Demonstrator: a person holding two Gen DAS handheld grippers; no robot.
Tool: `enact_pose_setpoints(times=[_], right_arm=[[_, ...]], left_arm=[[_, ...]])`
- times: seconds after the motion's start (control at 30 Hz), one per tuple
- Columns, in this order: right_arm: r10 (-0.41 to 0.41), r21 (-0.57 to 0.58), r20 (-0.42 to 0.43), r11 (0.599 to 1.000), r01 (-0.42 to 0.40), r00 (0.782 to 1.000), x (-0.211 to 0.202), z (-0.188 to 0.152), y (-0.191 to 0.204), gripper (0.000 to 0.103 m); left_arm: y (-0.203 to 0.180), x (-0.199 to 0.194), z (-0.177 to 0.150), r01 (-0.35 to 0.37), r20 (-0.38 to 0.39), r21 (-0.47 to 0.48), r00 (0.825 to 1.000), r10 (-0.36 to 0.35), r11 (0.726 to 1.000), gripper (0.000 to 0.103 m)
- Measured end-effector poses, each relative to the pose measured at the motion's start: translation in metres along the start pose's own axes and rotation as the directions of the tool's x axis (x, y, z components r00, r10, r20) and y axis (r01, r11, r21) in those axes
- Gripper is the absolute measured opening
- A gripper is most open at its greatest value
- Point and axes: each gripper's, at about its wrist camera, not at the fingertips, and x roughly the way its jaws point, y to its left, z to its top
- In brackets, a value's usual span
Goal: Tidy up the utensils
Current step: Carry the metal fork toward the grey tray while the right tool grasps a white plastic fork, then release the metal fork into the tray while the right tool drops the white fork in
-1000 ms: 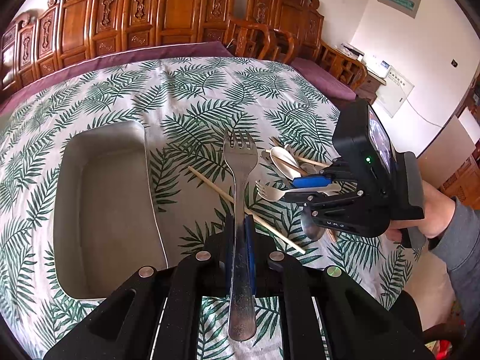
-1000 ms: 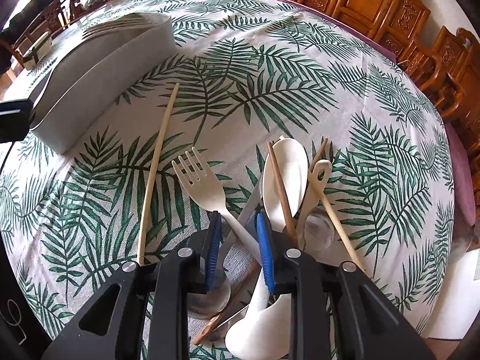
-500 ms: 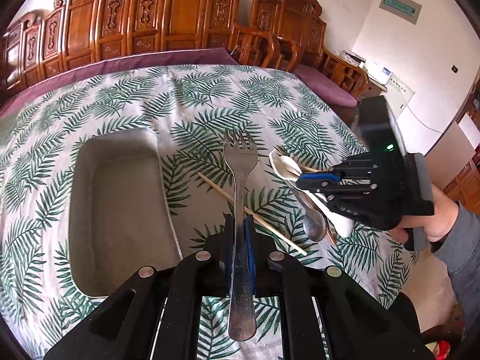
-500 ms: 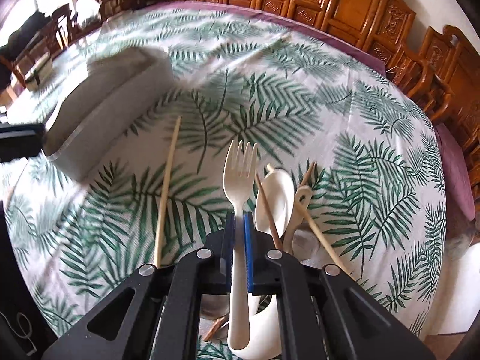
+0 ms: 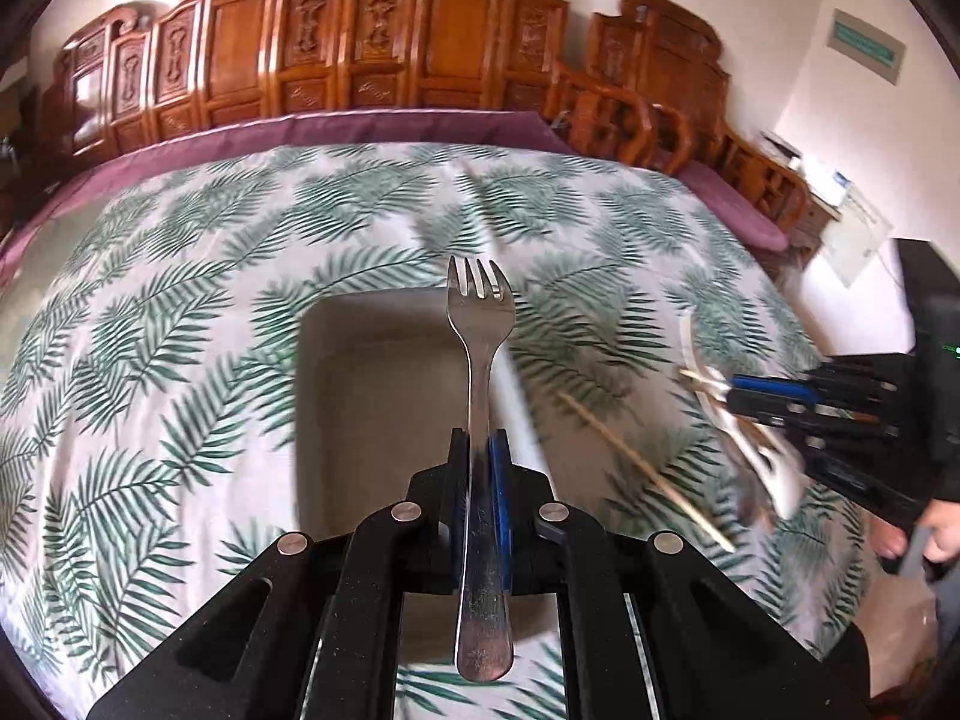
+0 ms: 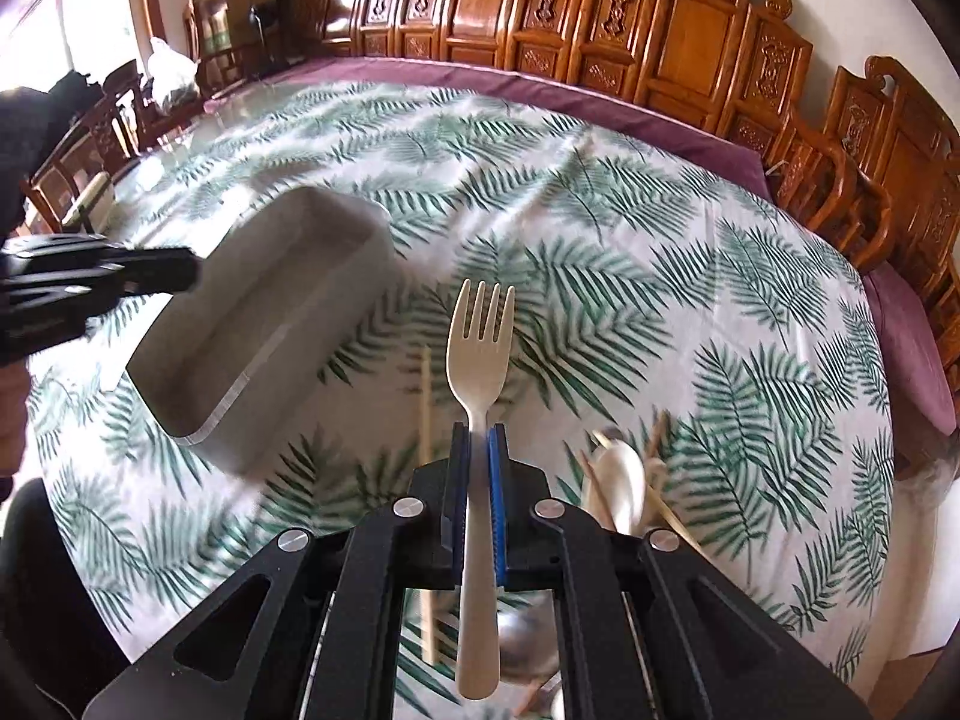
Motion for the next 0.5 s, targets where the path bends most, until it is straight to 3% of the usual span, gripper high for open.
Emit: enact_pose_setpoints(times=[0.2,0.5], right_arm=[[0.025,0.004,0.028,1.0,-0.025,0.999,-0.003,0.014,0.023,0.008],[0.053,0.003,0.045,0.999,-0.053,0.998,0.0,0.032,0.056,0.008]], left_arm=[[0.022,0.017,-0.002,-0.032,-0.028,-0.039,0.999,0.031,0.999,0.007],[0.027,0.025,-0.003,-0.035,-0.035,-0.052,0.999,0.033,0.998,0.007]])
